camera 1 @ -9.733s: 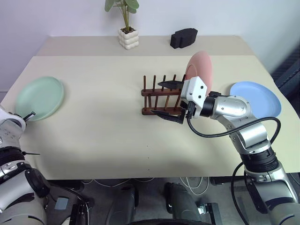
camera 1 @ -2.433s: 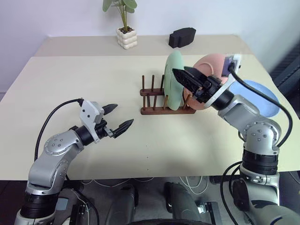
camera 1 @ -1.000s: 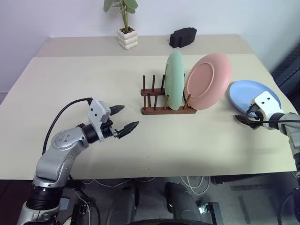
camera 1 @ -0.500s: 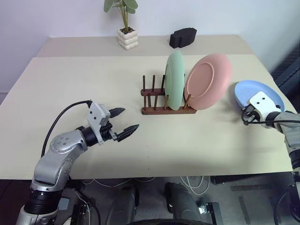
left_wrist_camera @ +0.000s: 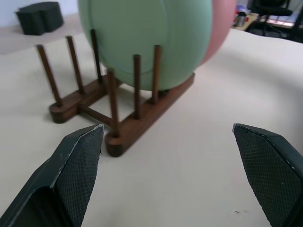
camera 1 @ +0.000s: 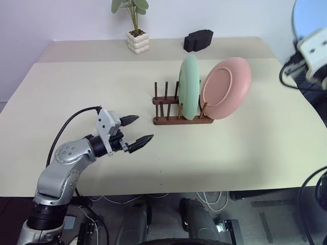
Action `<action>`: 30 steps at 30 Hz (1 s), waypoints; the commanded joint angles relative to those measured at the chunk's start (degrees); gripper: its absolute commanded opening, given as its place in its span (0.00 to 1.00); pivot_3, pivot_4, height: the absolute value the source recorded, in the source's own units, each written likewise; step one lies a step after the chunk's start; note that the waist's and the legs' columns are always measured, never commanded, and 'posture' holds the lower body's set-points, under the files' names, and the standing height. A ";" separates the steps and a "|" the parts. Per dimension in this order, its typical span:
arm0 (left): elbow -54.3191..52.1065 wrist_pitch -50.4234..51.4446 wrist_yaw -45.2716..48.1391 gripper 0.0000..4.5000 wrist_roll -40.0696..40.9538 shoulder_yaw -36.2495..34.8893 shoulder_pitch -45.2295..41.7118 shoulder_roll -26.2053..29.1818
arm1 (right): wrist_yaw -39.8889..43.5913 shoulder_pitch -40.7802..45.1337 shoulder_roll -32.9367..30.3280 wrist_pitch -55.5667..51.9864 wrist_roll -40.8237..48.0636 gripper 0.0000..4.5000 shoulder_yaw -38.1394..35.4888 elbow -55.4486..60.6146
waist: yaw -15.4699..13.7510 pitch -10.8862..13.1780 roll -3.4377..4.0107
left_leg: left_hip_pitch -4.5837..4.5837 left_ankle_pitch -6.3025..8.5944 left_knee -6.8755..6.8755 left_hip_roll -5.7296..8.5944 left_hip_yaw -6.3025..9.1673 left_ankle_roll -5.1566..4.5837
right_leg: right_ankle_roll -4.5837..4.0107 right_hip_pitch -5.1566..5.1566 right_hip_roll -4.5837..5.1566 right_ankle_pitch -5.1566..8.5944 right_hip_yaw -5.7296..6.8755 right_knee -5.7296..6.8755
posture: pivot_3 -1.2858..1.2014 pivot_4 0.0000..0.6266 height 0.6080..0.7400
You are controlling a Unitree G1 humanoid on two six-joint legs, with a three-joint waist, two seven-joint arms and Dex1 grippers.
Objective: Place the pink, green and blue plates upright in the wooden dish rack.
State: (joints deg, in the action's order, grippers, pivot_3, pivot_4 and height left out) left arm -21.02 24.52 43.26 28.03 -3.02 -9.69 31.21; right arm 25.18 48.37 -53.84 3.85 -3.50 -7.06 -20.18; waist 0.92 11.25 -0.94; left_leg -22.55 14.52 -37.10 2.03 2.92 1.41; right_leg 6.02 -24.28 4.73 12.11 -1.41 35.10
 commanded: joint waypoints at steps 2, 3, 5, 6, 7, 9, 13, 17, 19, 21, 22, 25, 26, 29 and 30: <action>-0.03 -2.69 -1.49 1.00 -0.82 -2.44 -0.86 -0.08 | 5.02 4.36 5.68 0.37 8.92 0.01 -0.48 11.12 | 0.14 -0.01 -0.02 | 0.00 0.00 0.00 -0.01 0.01 0.00 | 0.00 0.00 0.00 0.00 0.00 0.01 | 0.52 0.24 0.93; 0.24 -2.98 -1.74 1.00 -0.91 -2.87 -0.86 0.06 | 6.50 4.70 7.44 -1.05 11.37 0.01 -0.21 13.61 | 0.20 -0.01 -0.02 | 0.02 0.00 -0.01 -0.02 0.02 0.00 | 0.07 0.00 0.00 -0.05 0.00 0.02 | 0.52 0.24 0.93; 1.03 -3.91 -2.22 1.00 -1.41 -4.05 -0.80 0.59 | 9.10 4.99 12.06 -6.62 18.81 0.01 0.27 19.98 | 0.12 -0.01 -0.01 | 0.02 0.00 -0.01 -0.05 0.15 0.00 | 0.12 0.00 -0.01 -0.08 0.00 0.06 | 0.52 0.24 0.93; 1.40 -4.25 -2.39 1.00 -1.58 -4.66 -0.74 0.81 | 9.84 5.04 14.19 -9.85 22.67 0.01 0.35 23.00 | 0.13 -0.01 -0.01 | 0.02 0.00 0.00 -0.06 0.23 0.00 | 0.15 0.00 -0.02 -0.10 0.00 0.06 | 0.52 0.24 0.93; 1.86 -4.71 -2.56 1.00 -1.79 -5.33 -0.71 1.05 | 10.21 5.07 16.39 -12.95 26.41 0.01 0.47 26.05 | 0.12 -0.01 -0.01 | 0.02 0.00 0.00 -0.16 0.29 0.00 | 0.16 -0.01 -0.01 -0.10 0.00 0.07 | 0.52 0.24 0.93; 2.51 -5.21 -2.63 1.00 -1.72 -6.69 -0.43 1.58 | 9.45 4.68 20.91 -19.44 34.41 0.01 0.36 31.69 | -0.02 0.00 -0.01 | 0.00 0.00 0.00 -0.19 0.32 0.00 | 0.16 -0.04 -0.01 -0.11 0.02 0.10 | 0.52 0.24 0.93; 3.45 -6.00 -2.59 1.00 -1.92 -8.54 0.32 2.47 | 5.51 3.03 27.70 -29.75 47.54 0.01 -0.20 38.93 | -0.35 -0.01 -0.01 | -0.06 0.00 -0.02 -0.18 0.43 0.00 | 0.15 -0.04 0.02 -0.10 0.09 0.09 | 0.52 0.24 0.93; 4.27 -6.68 -2.65 1.00 -2.16 -9.97 0.91 3.19 | -0.44 0.47 32.88 -38.72 60.67 0.01 -0.69 43.09 | -0.22 -0.02 -0.02 | -0.05 0.00 -0.01 -0.19 0.44 0.00 | -0.02 -0.05 0.03 -0.02 0.09 0.10 | 0.52 0.24 0.93; 4.50 -6.88 -2.65 1.00 -2.26 -10.50 1.09 3.45 | -4.23 -0.96 34.89 -41.97 65.64 0.01 -0.57 44.06 | -0.15 -0.02 -0.02 | -0.05 0.00 0.00 -0.20 0.44 0.00 | -0.03 -0.06 0.02 -0.03 0.09 0.10 | 0.52 0.24 0.93; 4.64 -6.91 -2.64 1.00 -2.49 -10.81 1.22 3.60 | -9.00 -1.56 37.00 -44.27 69.44 0.01 -0.45 44.33 | -0.10 -0.02 -0.02 | -0.05 0.00 0.00 -0.20 0.42 0.00 | -0.05 -0.09 0.02 -0.04 0.09 0.11 | 0.52 0.24 0.93; 4.70 -6.92 -2.60 1.00 -2.61 -10.90 1.25 3.65 | -11.83 -1.94 38.65 -44.86 71.44 0.01 -0.32 44.41 | -0.08 -0.02 -0.02 | -0.05 0.00 0.00 -0.21 0.42 0.00 | -0.05 -0.10 0.02 -0.04 0.09 0.11 | 0.52 0.24 0.93; 4.68 -6.86 -2.58 1.00 -2.65 -11.11 1.40 3.78 | -18.01 -2.46 42.24 -46.20 75.53 0.01 0.18 44.03 | 0.03 -0.02 -0.02 | -0.06 0.00 0.03 -0.23 0.39 0.00 | -0.05 -0.15 0.00 -0.05 0.08 0.14 | 0.52 0.24 0.93; 4.66 -6.85 -2.60 1.00 -2.65 -11.12 1.42 3.79 | -19.00 -2.43 42.67 -46.53 76.16 0.01 0.24 43.90 | 0.03 -0.01 -0.02 | -0.06 0.00 0.04 -0.23 0.39 0.00 | -0.04 -0.15 0.00 -0.05 0.09 0.14 | 0.52 0.24 0.93; 4.50 -6.71 -2.61 1.00 -2.58 -11.29 1.71 3.91 | -21.96 -2.52 44.12 -47.48 76.85 0.01 1.29 43.07 | 0.05 -0.02 -0.02 | -0.06 0.00 0.04 -0.23 0.37 0.00 | -0.04 -0.16 -0.01 -0.05 0.09 0.14 | 0.52 0.24 0.93; 4.41 -6.69 -2.60 1.00 -2.55 -11.38 1.89 3.99 | -23.25 -2.50 44.76 -47.95 77.17 0.01 1.64 42.49 | 0.07 -0.02 -0.02 | -0.06 0.00 0.04 -0.23 0.37 0.00 | -0.04 -0.16 -0.01 -0.05 0.09 0.14 | 0.52 0.24 0.93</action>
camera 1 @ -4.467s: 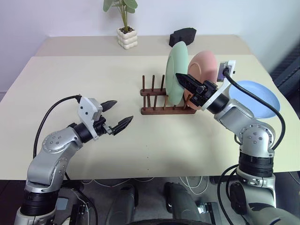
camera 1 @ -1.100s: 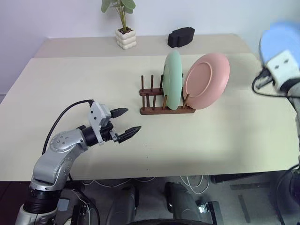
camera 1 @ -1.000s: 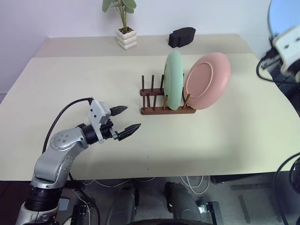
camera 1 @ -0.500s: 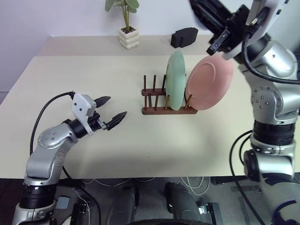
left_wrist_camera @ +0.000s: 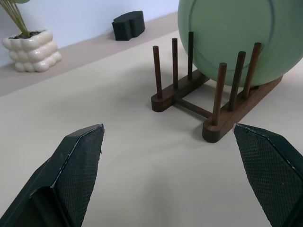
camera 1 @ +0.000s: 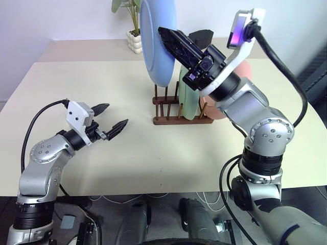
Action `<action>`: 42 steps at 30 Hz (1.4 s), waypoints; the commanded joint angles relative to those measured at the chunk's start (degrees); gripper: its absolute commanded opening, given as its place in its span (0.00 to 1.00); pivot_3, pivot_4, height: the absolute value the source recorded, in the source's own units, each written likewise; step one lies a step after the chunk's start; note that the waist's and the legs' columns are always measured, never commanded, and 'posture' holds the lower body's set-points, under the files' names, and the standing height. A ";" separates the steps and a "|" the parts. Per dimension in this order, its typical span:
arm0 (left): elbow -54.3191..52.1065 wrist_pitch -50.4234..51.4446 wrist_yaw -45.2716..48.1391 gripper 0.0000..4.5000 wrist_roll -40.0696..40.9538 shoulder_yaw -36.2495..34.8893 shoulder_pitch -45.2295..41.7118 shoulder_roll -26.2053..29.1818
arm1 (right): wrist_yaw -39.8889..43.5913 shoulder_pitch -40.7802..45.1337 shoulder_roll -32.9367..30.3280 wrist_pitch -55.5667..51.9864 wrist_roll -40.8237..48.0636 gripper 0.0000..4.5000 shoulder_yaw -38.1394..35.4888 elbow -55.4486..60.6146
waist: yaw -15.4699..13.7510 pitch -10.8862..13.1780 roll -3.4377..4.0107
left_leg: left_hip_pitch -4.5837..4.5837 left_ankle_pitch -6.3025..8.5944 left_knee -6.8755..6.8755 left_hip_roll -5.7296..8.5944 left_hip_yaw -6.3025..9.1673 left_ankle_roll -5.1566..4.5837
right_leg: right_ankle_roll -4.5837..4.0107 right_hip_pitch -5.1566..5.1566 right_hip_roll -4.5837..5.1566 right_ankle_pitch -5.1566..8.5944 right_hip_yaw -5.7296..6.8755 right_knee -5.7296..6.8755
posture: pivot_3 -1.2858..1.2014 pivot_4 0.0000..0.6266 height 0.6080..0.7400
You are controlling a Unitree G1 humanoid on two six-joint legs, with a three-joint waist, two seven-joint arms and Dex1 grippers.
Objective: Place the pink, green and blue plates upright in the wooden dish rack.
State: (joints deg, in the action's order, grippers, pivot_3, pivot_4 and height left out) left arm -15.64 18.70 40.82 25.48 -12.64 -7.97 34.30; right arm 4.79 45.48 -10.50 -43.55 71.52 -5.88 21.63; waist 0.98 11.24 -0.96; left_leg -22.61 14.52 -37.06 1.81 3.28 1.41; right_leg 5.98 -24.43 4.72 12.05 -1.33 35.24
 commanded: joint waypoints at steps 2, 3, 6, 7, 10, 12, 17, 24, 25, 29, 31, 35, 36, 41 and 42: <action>-1.08 -0.84 -0.24 1.00 0.02 -1.87 0.40 1.01 | -4.79 0.45 2.34 -1.21 2.24 0.01 0.98 -0.25 | 0.06 0.00 0.00 | 0.00 0.00 0.00 0.00 0.00 0.00 | -0.01 0.00 -0.01 0.00 0.00 0.00 | 0.52 0.24 0.93; -1.17 -0.83 -0.28 1.00 0.04 -1.94 0.51 1.06 | -5.65 0.44 2.85 -1.40 2.08 0.01 1.27 -0.62 | 0.07 0.00 0.00 | 0.00 0.00 0.00 -0.01 0.00 0.00 | -0.01 0.00 -0.02 0.01 0.00 0.00 | 0.52 0.24 0.93; -1.35 -0.77 -0.44 1.00 0.09 -2.10 0.75 1.23 | -8.84 0.42 5.01 -1.54 2.08 0.01 1.65 -2.06 | 0.10 0.00 0.01 | 0.00 0.00 0.01 -0.02 -0.01 0.00 | 0.00 -0.01 -0.03 0.00 0.00 0.00 | 0.52 0.24 0.93; -1.39 -0.76 -0.47 1.00 0.12 -2.11 0.79 1.29 | -9.63 0.49 5.57 -1.53 1.76 0.01 1.73 -2.50 | 0.10 0.00 0.01 | 0.00 0.00 0.01 -0.02 -0.01 0.00 | 0.00 -0.01 -0.03 0.00 0.00 0.00 | 0.52 0.24 0.93; -1.61 -0.77 -0.58 1.00 0.15 -2.21 1.08 1.46 | -9.83 -1.99 3.79 -2.07 2.45 0.01 -0.37 -1.95 | -0.06 -0.01 -0.01 | 0.00 0.00 0.01 -0.02 -0.02 0.00 | 0.01 -0.02 -0.03 -0.01 0.00 0.01 | 0.52 0.24 0.93; -1.75 -0.73 -0.62 1.00 0.17 -2.26 1.23 1.55 | -9.57 -3.62 2.28 -2.18 3.28 0.01 -1.58 -1.10 | -0.30 -0.02 -0.02 | -0.01 0.00 0.01 -0.02 0.00 0.00 | 0.01 0.01 -0.03 0.00 0.02 -0.02 | 0.52 0.24 0.93; -1.91 -0.65 -0.64 1.00 0.34 -2.27 1.40 1.85 | -11.01 -4.58 1.75 -1.11 0.99 0.01 -1.14 -0.76 | 0.32 -0.01 0.00 | -0.06 0.00 0.01 -0.07 -0.04 0.00 | -0.01 -0.05 -0.09 0.00 0.01 -0.03 | 0.52 0.24 0.93; -1.83 -0.69 -0.48 1.00 0.27 -1.80 1.21 1.82 | -12.19 -4.97 2.43 -0.76 1.10 0.01 -1.23 -0.38 | 0.18 -0.01 0.00 | -0.06 0.00 0.05 -0.18 -0.07 0.00 | -0.05 -0.08 -0.20 -0.02 0.02 -0.04 | 0.52 0.24 0.93; -1.81 -0.73 -0.48 1.00 0.22 -1.71 1.14 1.78 | -12.25 -4.97 2.42 -0.92 1.27 0.01 -1.18 -0.37 | 0.17 -0.01 0.00 | -0.06 0.00 0.04 -0.18 -0.08 0.00 | -0.05 -0.08 -0.20 -0.02 0.02 -0.04 | 0.52 0.24 0.93; -1.74 -0.76 -0.42 1.00 0.24 -1.53 0.97 1.69 | -11.71 -4.88 2.45 -1.32 2.04 0.01 -0.75 0.16 | 0.15 -0.01 0.00 | -0.06 0.00 0.04 -0.18 -0.08 0.00 | -0.06 -0.09 -0.20 -0.02 0.02 -0.04 | 0.52 0.24 0.93; -1.76 -0.71 -0.41 1.00 0.29 -1.53 0.98 1.69 | -10.18 -4.65 2.41 -1.25 2.59 0.01 -0.38 1.24 | 0.15 -0.01 0.00 | -0.06 0.00 0.05 -0.18 -0.08 0.00 | -0.06 -0.09 -0.20 -0.02 0.02 -0.05 | 0.52 0.24 0.93; -1.79 -0.62 -0.38 1.00 0.36 -1.64 1.09 1.74 | -9.13 -4.60 2.45 -1.11 3.69 0.01 -0.03 2.27 | 0.17 0.00 0.00 | -0.06 0.00 0.05 -0.19 -0.07 0.00 | -0.07 -0.09 -0.20 -0.01 0.02 -0.05 | 0.52 0.24 0.93; -1.81 -0.59 -0.38 1.00 0.37 -1.65 1.11 1.75 | -9.43 -4.74 2.56 -1.15 3.93 0.01 -0.08 2.05 | 0.16 0.00 0.00 | -0.06 0.00 0.05 -0.19 -0.07 0.00 | -0.07 -0.09 -0.20 -0.01 0.02 -0.05 | 0.52 0.24 0.93; -2.02 -0.57 -0.42 1.00 0.39 -1.65 1.38 1.69 | -11.45 -5.50 3.05 -1.09 4.76 0.01 -0.59 0.34 | 0.15 -0.01 0.00 | -0.06 0.00 0.05 -0.19 -0.06 0.00 | -0.07 -0.09 -0.20 -0.01 0.02 -0.05 | 0.52 0.24 0.93; -2.03 -0.58 -0.43 1.00 0.39 -1.66 1.42 1.68 | -11.70 -5.67 3.07 -1.09 4.77 0.01 -0.61 0.15 | 0.15 0.00 0.00 | -0.07 0.00 0.05 -0.19 -0.06 0.00 | -0.07 -0.09 -0.20 -0.01 0.02 -0.05 | 0.52 0.24 0.93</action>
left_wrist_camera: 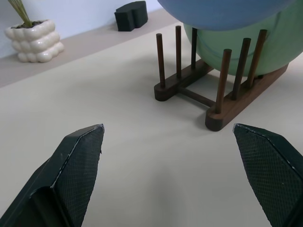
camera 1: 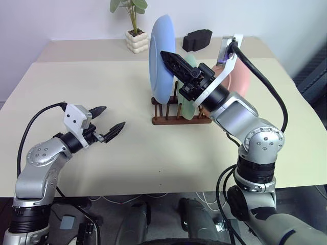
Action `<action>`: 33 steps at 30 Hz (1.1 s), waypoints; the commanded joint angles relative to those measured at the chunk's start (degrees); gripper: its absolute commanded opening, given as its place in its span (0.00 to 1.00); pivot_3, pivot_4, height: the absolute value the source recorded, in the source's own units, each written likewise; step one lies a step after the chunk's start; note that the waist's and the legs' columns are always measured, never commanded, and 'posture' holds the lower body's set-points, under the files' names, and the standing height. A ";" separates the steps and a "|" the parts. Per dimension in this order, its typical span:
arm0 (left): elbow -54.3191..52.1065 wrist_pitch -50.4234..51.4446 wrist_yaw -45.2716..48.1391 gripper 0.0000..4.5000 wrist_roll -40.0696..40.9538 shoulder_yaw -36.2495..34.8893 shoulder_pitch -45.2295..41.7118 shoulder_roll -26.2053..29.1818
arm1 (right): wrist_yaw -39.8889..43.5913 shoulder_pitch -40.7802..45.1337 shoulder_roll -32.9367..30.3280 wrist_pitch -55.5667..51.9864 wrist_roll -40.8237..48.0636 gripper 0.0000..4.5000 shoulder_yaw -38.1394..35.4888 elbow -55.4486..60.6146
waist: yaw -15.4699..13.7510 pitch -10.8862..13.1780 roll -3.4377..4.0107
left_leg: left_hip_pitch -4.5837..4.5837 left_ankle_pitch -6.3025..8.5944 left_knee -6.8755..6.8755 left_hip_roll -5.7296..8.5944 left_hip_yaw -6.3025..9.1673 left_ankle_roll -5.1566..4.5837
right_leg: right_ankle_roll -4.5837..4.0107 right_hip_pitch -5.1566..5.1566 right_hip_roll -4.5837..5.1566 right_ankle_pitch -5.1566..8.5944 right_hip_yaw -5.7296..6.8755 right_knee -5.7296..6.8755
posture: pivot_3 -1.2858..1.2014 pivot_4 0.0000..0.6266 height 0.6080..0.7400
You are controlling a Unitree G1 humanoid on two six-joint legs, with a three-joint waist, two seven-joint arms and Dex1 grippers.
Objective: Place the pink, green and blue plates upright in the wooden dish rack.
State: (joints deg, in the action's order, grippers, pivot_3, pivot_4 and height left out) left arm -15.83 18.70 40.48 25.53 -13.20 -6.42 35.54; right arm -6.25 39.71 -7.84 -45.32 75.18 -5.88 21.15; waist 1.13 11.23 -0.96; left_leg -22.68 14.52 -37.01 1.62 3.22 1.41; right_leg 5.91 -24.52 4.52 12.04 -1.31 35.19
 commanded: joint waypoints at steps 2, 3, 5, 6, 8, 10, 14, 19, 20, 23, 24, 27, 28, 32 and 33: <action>-1.87 -0.57 -0.09 1.00 0.35 -1.11 -0.05 0.43 | -1.44 -0.49 0.51 0.54 1.10 0.01 -0.56 0.14 | -0.01 0.00 0.00 | -0.01 0.00 0.00 0.00 0.00 0.00 | 0.00 0.00 0.00 0.00 0.00 -0.01 | 0.52 0.24 0.93; -1.87 -0.57 -0.09 1.00 0.35 -1.11 -0.03 0.43 | -1.73 -0.68 0.53 0.48 1.12 0.01 -0.52 -0.02 | -0.02 0.00 0.00 | -0.01 0.00 0.00 0.00 0.00 0.00 | 0.00 0.00 0.00 0.00 0.00 -0.01 | 0.52 0.24 0.93; -1.88 -0.60 -0.10 1.00 0.32 -1.09 0.02 0.41 | -2.58 -1.12 0.69 0.36 1.28 0.01 -0.43 -0.35 | -0.01 0.00 0.00 | -0.01 0.00 0.00 0.00 0.00 0.00 | -0.01 0.00 0.01 0.00 0.00 -0.01 | 0.52 0.24 0.93; -1.89 -0.62 -0.09 1.00 0.30 -1.08 0.04 0.41 | -2.92 -1.28 0.73 0.31 1.33 0.01 -0.38 -0.44 | -0.01 0.00 0.00 | -0.01 0.00 0.00 0.00 0.00 0.00 | -0.01 0.00 0.01 0.00 0.00 -0.01 | 0.52 0.24 0.93; -1.88 -0.58 -0.10 1.00 0.30 -1.05 -0.01 0.41 | -3.45 -1.44 0.69 0.16 1.34 0.01 -0.26 -0.60 | -0.01 0.00 0.00 | -0.01 0.00 0.00 0.00 0.00 0.00 | -0.01 0.00 0.01 0.00 0.00 -0.02 | 0.52 0.24 0.93; -1.88 -0.52 -0.09 1.00 0.31 -1.02 0.00 0.43 | -4.01 -1.59 0.81 0.10 1.53 0.01 -0.24 -0.67 | -0.01 0.00 0.00 | -0.01 0.00 0.00 0.00 0.00 0.00 | -0.01 0.00 0.01 0.00 0.00 -0.02 | 0.52 0.24 0.93; -1.87 -0.49 -0.06 1.00 0.30 -1.01 0.03 0.46 | -5.17 -1.92 1.02 -0.23 1.92 0.01 -0.14 -0.87 | -0.01 0.00 0.00 | -0.01 0.00 0.01 0.00 0.00 0.00 | -0.01 -0.01 0.00 0.01 0.00 -0.02 | 0.52 0.24 0.93; -1.82 -0.57 -0.01 1.00 0.22 -0.95 0.05 0.48 | -6.90 -2.03 0.76 -1.57 1.80 0.01 0.18 -1.70 | -0.01 0.00 0.00 | -0.02 0.00 0.01 0.00 0.00 0.00 | -0.02 -0.01 0.00 0.01 0.00 -0.03 | 0.52 0.24 0.93; -1.81 -0.57 0.00 1.00 0.21 -0.93 0.04 0.47 | -7.02 -1.99 0.77 -1.72 1.85 0.01 0.12 -1.80 | -0.01 0.00 0.00 | -0.02 0.00 0.01 0.00 0.00 0.00 | -0.02 -0.01 0.00 0.01 0.00 -0.03 | 0.52 0.24 0.93; -1.82 -0.58 -0.03 1.00 0.16 -0.81 0.00 0.42 | -7.42 -1.94 0.87 -2.20 2.11 0.01 -0.08 -2.10 | -0.01 0.00 0.00 | -0.04 0.00 0.01 -0.01 0.00 0.00 | -0.02 -0.02 0.00 0.01 0.00 -0.04 | 0.52 0.24 0.93; -1.80 -0.58 -0.03 1.00 0.16 -0.78 -0.04 0.40 | -7.47 -1.91 0.88 -2.28 2.14 0.01 -0.11 -2.15 | -0.01 0.00 0.00 | -0.04 0.00 0.01 -0.01 0.00 0.00 | -0.02 -0.02 0.00 0.01 0.00 -0.05 | 0.52 0.24 0.93; -1.74 -0.60 -0.03 1.00 0.14 -0.68 -0.12 0.37 | -7.38 -1.80 0.83 -2.39 2.24 0.23 -0.17 -2.24 | 0.00 0.00 0.00 | -0.04 0.00 0.01 0.00 0.00 0.00 | -0.02 -0.02 0.00 0.01 0.00 -0.05 | 0.52 0.24 0.93; -1.70 -0.60 -0.02 1.00 0.14 -0.64 -0.15 0.35 | -7.29 -1.75 0.75 -2.43 2.16 0.33 -0.17 -2.30 | 0.00 0.00 0.00 | -0.04 0.00 0.01 -0.01 0.00 0.00 | -0.02 -0.02 0.00 0.01 0.00 -0.05 | 0.52 0.24 0.93; -1.68 -0.64 -0.03 1.00 0.14 -0.51 -0.12 0.26 | -6.67 -1.56 0.31 -2.36 1.54 0.80 -0.15 -2.01 | 0.00 0.00 0.00 | -0.05 0.00 0.01 -0.01 0.00 0.00 | -0.02 -0.02 0.00 0.01 0.01 -0.06 | 0.52 0.24 0.93; -1.67 -0.63 -0.04 1.00 0.14 -0.47 -0.13 0.25 | -6.40 -1.46 0.18 -2.30 1.32 0.91 -0.12 -1.92 | 0.00 0.00 0.00 | -0.04 0.00 0.01 -0.01 0.00 0.00 | -0.02 -0.02 0.00 0.01 0.01 -0.06 | 0.52 0.24 0.93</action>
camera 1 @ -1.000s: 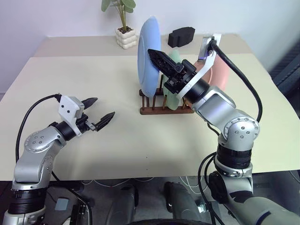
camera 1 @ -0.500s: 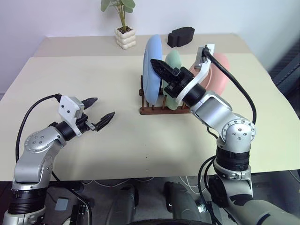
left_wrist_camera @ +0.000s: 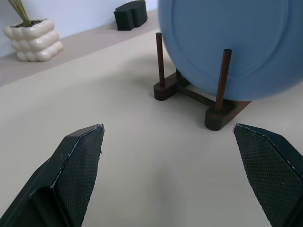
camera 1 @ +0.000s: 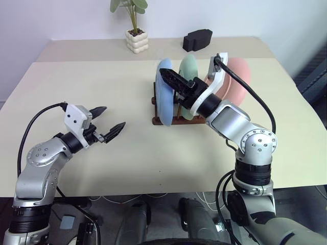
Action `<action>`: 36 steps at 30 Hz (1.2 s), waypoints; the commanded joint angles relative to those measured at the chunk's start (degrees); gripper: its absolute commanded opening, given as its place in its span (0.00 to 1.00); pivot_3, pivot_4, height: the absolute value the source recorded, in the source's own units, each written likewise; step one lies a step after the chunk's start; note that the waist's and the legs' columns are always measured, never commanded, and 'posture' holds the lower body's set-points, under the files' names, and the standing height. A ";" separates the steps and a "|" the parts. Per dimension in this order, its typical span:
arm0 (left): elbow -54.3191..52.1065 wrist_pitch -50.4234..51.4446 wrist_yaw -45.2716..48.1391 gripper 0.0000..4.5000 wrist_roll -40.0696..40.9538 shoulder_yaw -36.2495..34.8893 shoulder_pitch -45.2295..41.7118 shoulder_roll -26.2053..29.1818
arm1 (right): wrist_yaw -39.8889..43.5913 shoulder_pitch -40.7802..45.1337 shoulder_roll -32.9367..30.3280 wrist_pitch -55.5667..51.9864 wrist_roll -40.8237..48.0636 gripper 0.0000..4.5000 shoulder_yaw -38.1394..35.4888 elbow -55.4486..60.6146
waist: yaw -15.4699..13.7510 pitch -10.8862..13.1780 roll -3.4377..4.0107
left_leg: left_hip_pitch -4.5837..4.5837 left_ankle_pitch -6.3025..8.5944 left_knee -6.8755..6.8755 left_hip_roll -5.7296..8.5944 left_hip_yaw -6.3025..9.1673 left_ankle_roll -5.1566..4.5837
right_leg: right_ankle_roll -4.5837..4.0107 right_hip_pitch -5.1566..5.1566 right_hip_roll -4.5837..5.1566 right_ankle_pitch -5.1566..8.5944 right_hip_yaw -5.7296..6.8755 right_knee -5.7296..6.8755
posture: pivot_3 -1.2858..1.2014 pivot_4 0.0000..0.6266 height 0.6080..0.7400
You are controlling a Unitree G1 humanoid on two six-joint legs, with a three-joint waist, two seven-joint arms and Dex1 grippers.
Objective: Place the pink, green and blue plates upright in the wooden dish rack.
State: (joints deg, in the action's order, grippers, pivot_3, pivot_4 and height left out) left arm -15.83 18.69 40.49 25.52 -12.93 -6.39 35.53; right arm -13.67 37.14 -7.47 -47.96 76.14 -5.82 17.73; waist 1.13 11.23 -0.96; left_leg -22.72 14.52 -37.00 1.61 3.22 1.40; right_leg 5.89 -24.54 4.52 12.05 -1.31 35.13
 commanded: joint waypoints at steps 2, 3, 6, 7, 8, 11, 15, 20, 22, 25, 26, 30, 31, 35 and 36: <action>-1.72 -0.65 -0.08 1.00 0.19 -0.67 -0.10 0.22 | 1.77 1.35 -0.53 0.54 -0.34 0.99 -0.06 1.74 | 0.00 0.00 0.00 | 0.00 0.00 0.00 0.00 0.00 0.00 | 0.00 0.00 0.00 0.00 0.00 0.00 | 0.52 0.24 0.93; -1.78 -0.64 -0.10 1.00 0.21 -0.63 -0.04 0.20 | 2.00 1.42 -0.64 0.59 -0.60 0.99 -0.02 1.79 | -0.01 0.00 0.00 | 0.00 0.00 0.00 0.00 0.00 0.00 | 0.00 0.00 0.00 0.00 0.00 0.00 | 0.52 0.24 0.93; -1.87 -0.59 -0.09 1.00 0.22 -0.45 0.02 0.15 | 3.28 1.85 -1.14 0.95 -2.06 0.99 0.08 2.11 | -0.01 0.00 0.00 | 0.00 0.00 0.00 0.00 0.00 0.00 | 0.00 0.00 0.00 0.00 0.00 0.00 | 0.52 0.24 0.93; -1.88 -0.59 -0.08 1.00 0.23 -0.41 0.06 0.14 | 3.79 2.02 -1.41 1.03 -2.71 0.99 0.16 2.30 | 0.00 0.00 0.00 | 0.00 0.00 0.00 0.00 0.00 0.00 | 0.00 0.00 0.00 0.00 0.00 0.00 | 0.52 0.24 0.93; -1.87 -0.59 -0.06 1.00 0.24 -0.37 0.06 0.14 | 4.28 2.19 -1.68 1.09 -3.31 0.99 0.24 2.42 | -0.01 0.00 0.00 | 0.00 0.00 0.00 0.00 0.00 0.00 | 0.00 0.00 0.00 0.00 0.00 -0.01 | 0.52 0.24 0.93; -1.90 -0.61 -0.05 1.00 0.25 -0.30 0.12 0.12 | 6.16 2.83 -2.63 1.48 -5.47 0.99 0.41 2.85 | -0.01 0.00 0.00 | -0.01 0.00 0.00 0.00 0.00 0.00 | 0.00 -0.01 0.00 0.00 0.00 -0.02 | 0.52 0.24 0.93; -1.86 -0.66 -0.05 1.00 0.23 -0.22 0.07 0.08 | 9.32 4.24 -3.70 2.59 -7.35 0.99 -0.05 3.41 | -0.02 0.00 0.00 | -0.02 0.00 0.00 0.00 0.00 0.00 | 0.00 -0.01 0.00 0.00 0.01 -0.03 | 0.52 0.24 0.93; -1.90 -0.72 -0.07 1.00 0.23 -0.27 0.10 0.07 | 18.34 7.19 -8.56 4.36 -9.76 0.99 -1.23 5.71 | -0.03 0.01 0.02 | -0.09 0.00 0.00 0.00 0.00 0.00 | 0.00 -0.07 0.00 0.00 0.02 -0.04 | 0.52 0.24 0.93; -2.08 -0.71 -0.04 1.00 0.28 -0.33 0.23 0.10 | 22.88 7.97 -12.18 5.01 -11.08 0.99 -1.97 6.40 | -0.13 0.01 0.02 | -0.14 0.00 -0.01 0.00 0.01 0.00 | 0.00 -0.09 0.00 0.00 0.04 -0.06 | 0.52 0.24 0.93; -2.71 -0.52 0.07 1.00 0.60 -0.45 0.29 0.23 | 30.22 8.15 -19.92 5.82 -13.67 0.99 -4.22 6.09 | -0.37 0.02 0.01 | -0.20 0.00 -0.02 0.00 0.02 0.00 | 0.00 -0.09 0.01 0.00 0.07 -0.13 | 0.52 0.24 0.93; -2.87 -0.45 0.11 1.00 0.69 -0.46 0.27 0.26 | 32.45 7.86 -22.51 6.18 -14.62 0.99 -5.13 5.55 | -0.41 0.02 0.01 | -0.24 0.00 -0.04 0.01 0.02 0.00 | -0.01 -0.10 0.03 0.01 0.08 -0.15 | 0.52 0.24 0.93; -3.25 -0.27 0.50 1.00 0.99 0.03 -0.04 0.18 | 38.77 6.29 -31.98 8.74 -20.13 0.99 -10.11 -0.30 | -0.40 0.01 -0.01 | -0.36 0.00 -0.08 0.02 0.01 0.00 | -0.03 -0.16 0.06 0.01 0.10 -0.19 | 0.52 0.24 0.93; -3.28 -0.19 0.65 1.00 1.02 0.37 -0.15 0.07 | 39.80 5.74 -34.19 9.94 -22.40 0.99 -11.41 -2.54 | -0.41 0.01 -0.01 | -0.36 0.00 -0.08 0.02 -0.02 0.00 | -0.03 -0.16 0.06 0.01 0.10 -0.19 | 0.52 0.24 0.93; -3.45 0.11 1.24 1.00 1.11 2.18 -1.02 -0.59 | 42.57 3.38 -40.82 14.76 -31.36 0.79 -14.24 -11.40 | -0.49 0.01 -0.02 | -0.39 0.00 -0.10 0.03 -0.21 0.00 | -0.04 -0.16 0.06 0.01 0.10 -0.21 | 0.52 0.24 0.93; -3.51 0.24 1.40 1.00 1.16 2.69 -1.31 -0.76 | 43.51 2.46 -42.06 15.89 -33.28 0.69 -14.43 -13.12 | -0.48 0.01 -0.02 | -0.40 0.00 -0.10 0.03 -0.24 0.00 | -0.04 -0.17 0.07 0.01 0.09 -0.21 | 0.52 0.24 0.93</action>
State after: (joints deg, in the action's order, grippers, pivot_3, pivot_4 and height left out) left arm -17.23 19.16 41.41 25.77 -10.77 -6.81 34.93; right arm 28.39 39.83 -47.93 -34.84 45.92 -18.47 5.92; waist 0.65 11.25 -0.98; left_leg -23.12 14.52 -37.10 1.64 2.97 1.40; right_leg 5.85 -24.71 4.59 12.06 -1.22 34.92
